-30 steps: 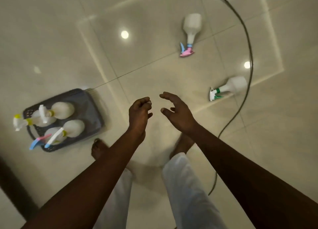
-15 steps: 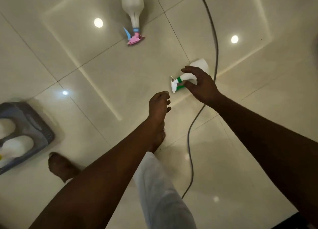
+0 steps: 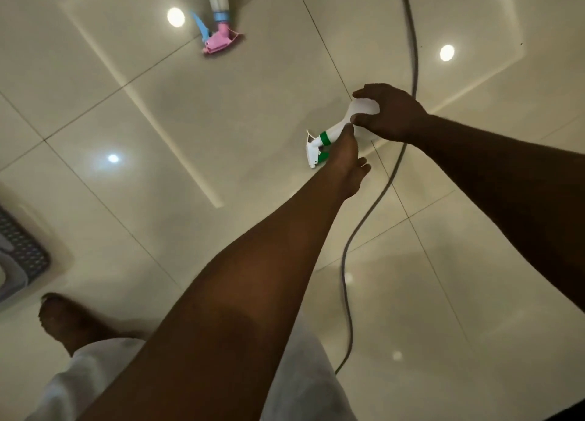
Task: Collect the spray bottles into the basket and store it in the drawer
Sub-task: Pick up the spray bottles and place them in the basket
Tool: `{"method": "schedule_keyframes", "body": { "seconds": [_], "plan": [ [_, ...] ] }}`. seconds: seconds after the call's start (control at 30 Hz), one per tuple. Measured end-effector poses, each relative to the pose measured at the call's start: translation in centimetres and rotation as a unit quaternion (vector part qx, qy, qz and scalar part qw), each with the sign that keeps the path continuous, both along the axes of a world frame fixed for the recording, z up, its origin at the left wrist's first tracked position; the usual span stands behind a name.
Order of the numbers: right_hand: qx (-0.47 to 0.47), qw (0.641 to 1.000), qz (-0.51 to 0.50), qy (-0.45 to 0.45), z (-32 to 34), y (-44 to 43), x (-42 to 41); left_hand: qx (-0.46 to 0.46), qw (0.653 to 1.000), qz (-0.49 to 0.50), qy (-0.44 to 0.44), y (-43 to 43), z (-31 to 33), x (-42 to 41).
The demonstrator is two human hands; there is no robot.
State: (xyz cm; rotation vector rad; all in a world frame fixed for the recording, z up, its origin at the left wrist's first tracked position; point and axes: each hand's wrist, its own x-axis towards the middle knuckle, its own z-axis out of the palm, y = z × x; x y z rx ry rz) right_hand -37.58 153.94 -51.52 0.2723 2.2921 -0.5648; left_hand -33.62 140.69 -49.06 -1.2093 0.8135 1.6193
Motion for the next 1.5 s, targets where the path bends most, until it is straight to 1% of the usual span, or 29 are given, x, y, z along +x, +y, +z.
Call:
{"method": "schedule_keyframes", "body": {
  "seconds": [0.13, 0.2, 0.3, 0.4, 0.53, 0.67, 0.8, 0.9, 1.03, 1.13, 1.27, 1.37, 1.5],
  "plan": [
    [0.003, 1.000, -0.013, -0.013, -1.0, -0.3, -0.4, 0.019, 0.998, 0.063, -0.021, 0.7, -0.8, -1.0],
    [0.004, 1.000, -0.026, -0.007, -0.6, -0.7, -0.2, 0.023, 0.994, 0.099, -0.026, 0.4, -1.2, -1.1],
    [-0.006, 0.998, -0.065, 0.016, 0.7, -1.8, 0.3, 0.010, 0.993, 0.118, -0.019, -0.8, -0.9, -1.1],
    [-0.041, 0.989, -0.131, 0.049, 2.8, -4.2, 1.0, -0.029, 0.991, 0.130, 0.012, -3.3, 0.6, -1.1],
    [-0.110, 0.968, -0.210, 0.088, 6.0, -9.3, 1.8, -0.068, 0.986, 0.133, 0.071, -8.5, 3.6, -1.1],
    [-0.175, 0.951, -0.242, 0.083, 9.2, -16.5, 2.6, -0.125, 0.975, 0.149, 0.107, -15.9, 7.3, -0.6],
    [-0.221, 0.943, -0.240, 0.067, 11.8, -25.2, 3.5, -0.163, 0.960, 0.161, 0.160, -24.6, 10.7, 0.6],
    [-0.248, 0.939, -0.233, 0.051, 13.3, -32.5, 4.0, -0.190, 0.954, 0.133, 0.190, -32.2, 12.6, 1.8],
    [-0.277, 0.941, -0.194, 0.028, 14.7, -42.2, 4.7, -0.230, 0.947, 0.101, 0.200, -42.4, 13.8, 3.3],
    [-0.290, 0.942, -0.169, 0.017, 15.1, -48.9, 5.1, -0.269, 0.935, 0.096, 0.212, -49.3, 14.0, 4.3],
    [-0.296, 0.949, -0.113, 0.006, 14.8, -57.3, 5.2, -0.336, 0.913, 0.117, 0.198, -57.3, 13.7, 5.5],
    [-0.300, 0.950, -0.083, -0.010, 14.0, -62.0, 4.9, -0.382, 0.894, 0.100, 0.213, -61.8, 13.3, 6.3],
    [-0.305, 0.952, -0.030, -0.018, 12.1, -66.6, 4.3, -0.408, 0.878, 0.113, 0.222, -65.9, 11.8, 7.3]
  ]
}}
